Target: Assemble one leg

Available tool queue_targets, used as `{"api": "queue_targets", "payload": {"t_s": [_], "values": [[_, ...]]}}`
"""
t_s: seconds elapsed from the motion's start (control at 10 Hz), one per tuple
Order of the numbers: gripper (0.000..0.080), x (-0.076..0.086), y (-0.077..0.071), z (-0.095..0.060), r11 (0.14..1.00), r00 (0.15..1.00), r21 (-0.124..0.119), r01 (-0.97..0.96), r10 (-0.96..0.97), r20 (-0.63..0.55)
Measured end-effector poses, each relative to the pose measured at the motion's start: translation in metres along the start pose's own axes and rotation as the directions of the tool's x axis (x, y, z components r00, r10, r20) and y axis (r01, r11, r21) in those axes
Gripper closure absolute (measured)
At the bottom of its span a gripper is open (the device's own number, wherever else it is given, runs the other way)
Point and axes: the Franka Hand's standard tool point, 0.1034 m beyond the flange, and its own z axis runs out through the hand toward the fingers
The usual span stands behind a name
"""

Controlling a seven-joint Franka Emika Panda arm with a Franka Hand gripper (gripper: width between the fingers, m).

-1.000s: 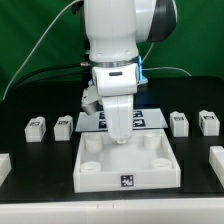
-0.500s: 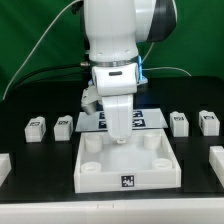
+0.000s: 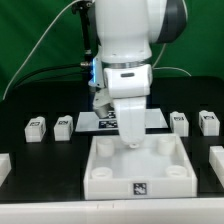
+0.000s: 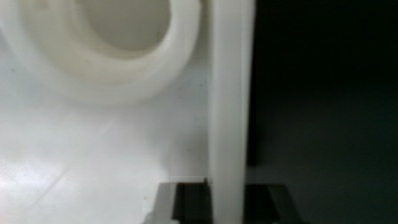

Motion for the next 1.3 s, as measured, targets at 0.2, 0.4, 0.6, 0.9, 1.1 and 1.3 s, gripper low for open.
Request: {"api": "queue_targets", "payload": {"t_s": [0.2,0.4,0.6,0.9,1.1,1.3], "values": [[0.0742,0.019,0.020,0.001,0.999,0.999,-0.026,0.031,-0.031,-0.014],[0.0742,0.027,0.029,0.001,0.998,0.999,-0.037,0.048,-0.048,-0.021],[0.0742,0.035,0.034,0.002,0.999,0.999,-0.041,0.029,-0.030,-0.028],[0.0742,0.035,0.033,0.002,1.000,1.000,-0.015,-0.009,0.009,-0.022],[0.0682,0.034,0.033,0.002,1.000,1.000,-0.014,-0.010,0.009,-0.022],[0.0506,0.034,0.033,0.002,1.000,1.000,-0.014,-0.011,0.011,-0.022]]}}
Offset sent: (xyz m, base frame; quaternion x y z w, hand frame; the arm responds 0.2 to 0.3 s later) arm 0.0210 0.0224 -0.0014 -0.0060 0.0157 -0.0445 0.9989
